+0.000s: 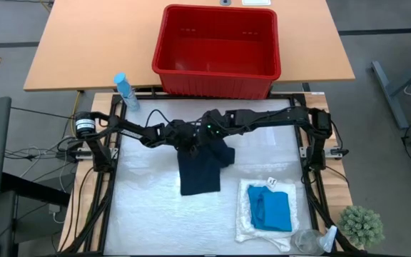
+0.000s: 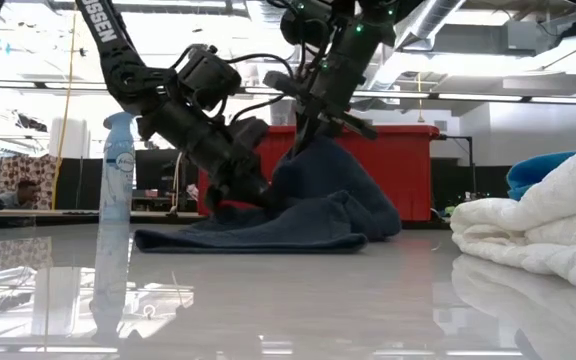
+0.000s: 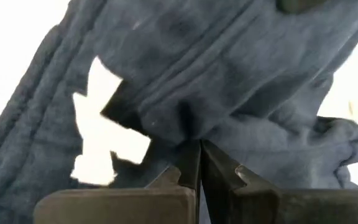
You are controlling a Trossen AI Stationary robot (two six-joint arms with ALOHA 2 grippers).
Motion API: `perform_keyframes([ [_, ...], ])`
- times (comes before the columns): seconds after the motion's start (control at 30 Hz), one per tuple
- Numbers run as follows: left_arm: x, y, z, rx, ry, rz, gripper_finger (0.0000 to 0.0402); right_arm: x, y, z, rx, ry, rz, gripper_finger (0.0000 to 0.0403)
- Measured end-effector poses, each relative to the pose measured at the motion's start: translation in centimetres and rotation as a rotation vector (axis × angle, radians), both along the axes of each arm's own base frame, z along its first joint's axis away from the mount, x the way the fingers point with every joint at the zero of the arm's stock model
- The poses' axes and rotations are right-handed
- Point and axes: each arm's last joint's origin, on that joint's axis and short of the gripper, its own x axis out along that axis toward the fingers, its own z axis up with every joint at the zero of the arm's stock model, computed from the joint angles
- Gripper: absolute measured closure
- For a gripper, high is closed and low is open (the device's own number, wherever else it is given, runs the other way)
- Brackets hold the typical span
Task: Fold laundry
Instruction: Fold the dark blue shorts
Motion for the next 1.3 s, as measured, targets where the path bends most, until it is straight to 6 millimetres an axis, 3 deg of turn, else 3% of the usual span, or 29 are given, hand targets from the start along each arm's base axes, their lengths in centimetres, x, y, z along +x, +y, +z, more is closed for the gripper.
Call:
perform_keyframes([
  [0.37, -0.7, 2.6, 0.2, 0.04, -0.018, 0.134, 0.0401, 0.1, 0.1, 0.0, 0.008, -0.012, -0.002, 0.0357],
  [0.63, -0.7, 2.6, 0.4, 0.036, -0.027, 0.136, 0.0401, 0.8, -1.4, -0.1, -0.007, -0.077, -0.025, 0.0357],
  [0.8, -1.7, 3.0, 1.9, -0.025, -0.027, 0.106, 0.0401, 0.9, -2.3, -1.0, -0.003, -0.05, -0.028, 0.0357],
  [0.97, -3.0, 3.2, 2.7, 0.005, 0.067, 0.118, 0.0401, 1.7, -2.8, -1.7, -0.004, -0.095, -0.008, 0.0357],
  [1.3, -4.9, 2.6, 2.2, -0.052, 0.276, 0.124, 0.0401, 2.3, -3.5, -2.7, 0.004, -0.112, 0.011, 0.0357],
])
